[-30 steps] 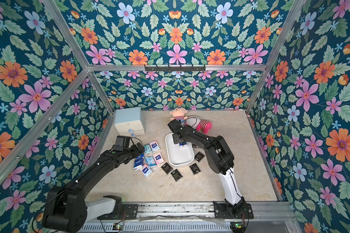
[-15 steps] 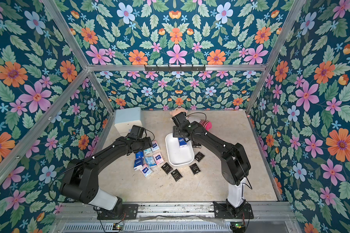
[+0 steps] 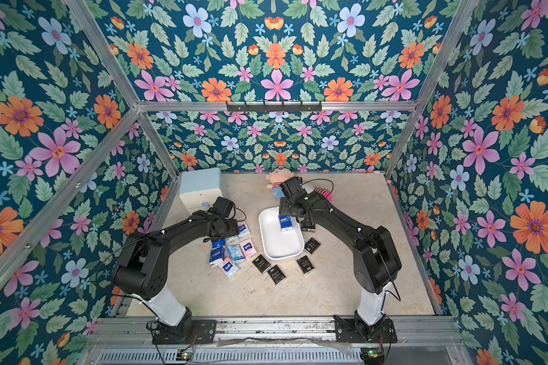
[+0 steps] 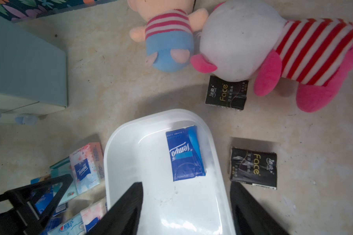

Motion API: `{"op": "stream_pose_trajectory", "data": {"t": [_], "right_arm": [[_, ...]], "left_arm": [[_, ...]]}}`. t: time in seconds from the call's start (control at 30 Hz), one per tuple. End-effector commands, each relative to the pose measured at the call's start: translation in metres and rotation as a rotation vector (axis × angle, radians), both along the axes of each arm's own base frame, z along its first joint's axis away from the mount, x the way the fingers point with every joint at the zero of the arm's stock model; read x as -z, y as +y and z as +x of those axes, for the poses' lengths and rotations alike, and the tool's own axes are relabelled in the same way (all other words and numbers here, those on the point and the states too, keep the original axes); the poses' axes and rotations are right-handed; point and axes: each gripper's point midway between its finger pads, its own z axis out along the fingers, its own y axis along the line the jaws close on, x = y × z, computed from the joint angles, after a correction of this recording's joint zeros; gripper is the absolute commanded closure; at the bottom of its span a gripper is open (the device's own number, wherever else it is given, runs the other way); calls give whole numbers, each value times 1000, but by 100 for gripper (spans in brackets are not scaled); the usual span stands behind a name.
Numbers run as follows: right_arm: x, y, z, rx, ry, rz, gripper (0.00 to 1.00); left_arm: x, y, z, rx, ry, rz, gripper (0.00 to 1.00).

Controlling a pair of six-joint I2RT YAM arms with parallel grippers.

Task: Put the pocket tissues into the storage box
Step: Pick up the pocket tissues from the center of the board.

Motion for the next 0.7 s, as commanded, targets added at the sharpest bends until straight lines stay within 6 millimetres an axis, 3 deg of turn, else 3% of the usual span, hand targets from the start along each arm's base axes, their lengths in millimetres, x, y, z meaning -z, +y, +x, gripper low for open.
{"op": "stream_pose_trajectory", "data": {"t": [0.0,0.2,0.67], "right_arm": [[-5,-6,1,20,-19,9,28],[-1,-20,-3,43,-6,7,28],[-3,-24,-5,46,3,0,28]], "left_arm": [[3,-2,3,9,2,-2,27],[5,-5,7,12,3,-3,29],[9,-11,13,34,8,-10,34]]}}
